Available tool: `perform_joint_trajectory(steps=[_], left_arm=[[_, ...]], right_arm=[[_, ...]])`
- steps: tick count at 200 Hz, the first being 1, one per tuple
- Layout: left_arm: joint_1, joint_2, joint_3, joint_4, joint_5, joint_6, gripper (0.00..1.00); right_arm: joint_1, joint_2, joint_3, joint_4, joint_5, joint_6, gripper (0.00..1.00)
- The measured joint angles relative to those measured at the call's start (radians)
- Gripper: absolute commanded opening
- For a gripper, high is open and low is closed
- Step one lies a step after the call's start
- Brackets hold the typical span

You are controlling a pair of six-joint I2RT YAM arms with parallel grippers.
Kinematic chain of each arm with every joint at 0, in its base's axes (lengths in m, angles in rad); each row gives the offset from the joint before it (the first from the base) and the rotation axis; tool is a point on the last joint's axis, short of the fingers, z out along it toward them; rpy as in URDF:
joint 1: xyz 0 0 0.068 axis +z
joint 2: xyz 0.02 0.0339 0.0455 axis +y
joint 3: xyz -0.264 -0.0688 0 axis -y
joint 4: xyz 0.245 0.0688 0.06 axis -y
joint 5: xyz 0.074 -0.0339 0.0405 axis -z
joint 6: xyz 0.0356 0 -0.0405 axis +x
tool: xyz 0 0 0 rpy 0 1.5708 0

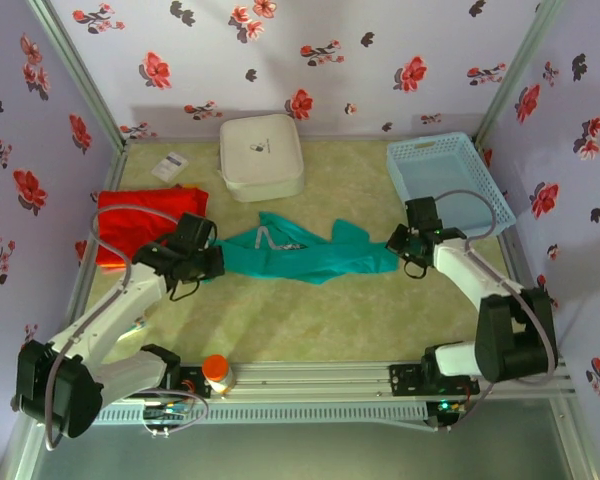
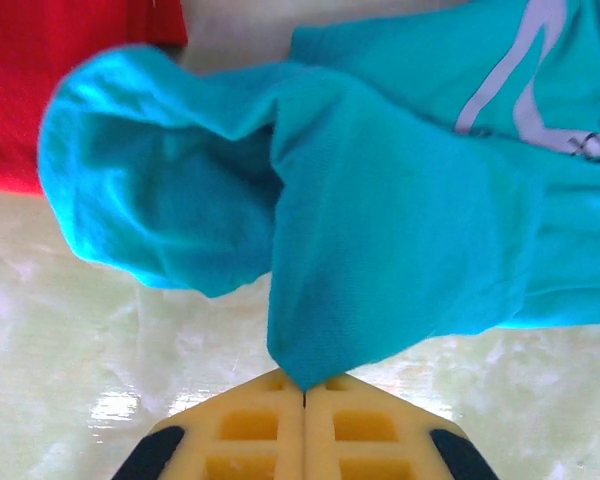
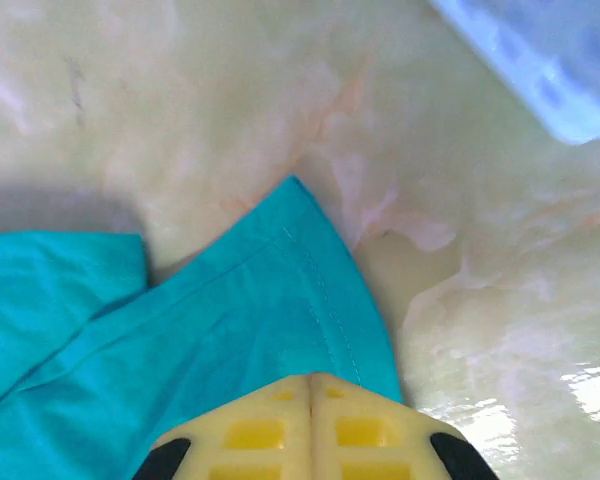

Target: Fold and stack the t-shirts

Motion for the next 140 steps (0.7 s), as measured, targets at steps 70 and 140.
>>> perform_joint_trajectory(steps=[70,140], left_arm=[[0.033,0.000,0.271,-0.071,0.000,0.093,0.00],[0.034,-0.009,0.167,-0.098,0.000,0.097,0.00]], right_arm=[[0.000,-0.084,0.111,-0.061,0.045,-0.081,0.51],[0.000,0.185,0.114,-0.074,0.010,-0.101,0.56]])
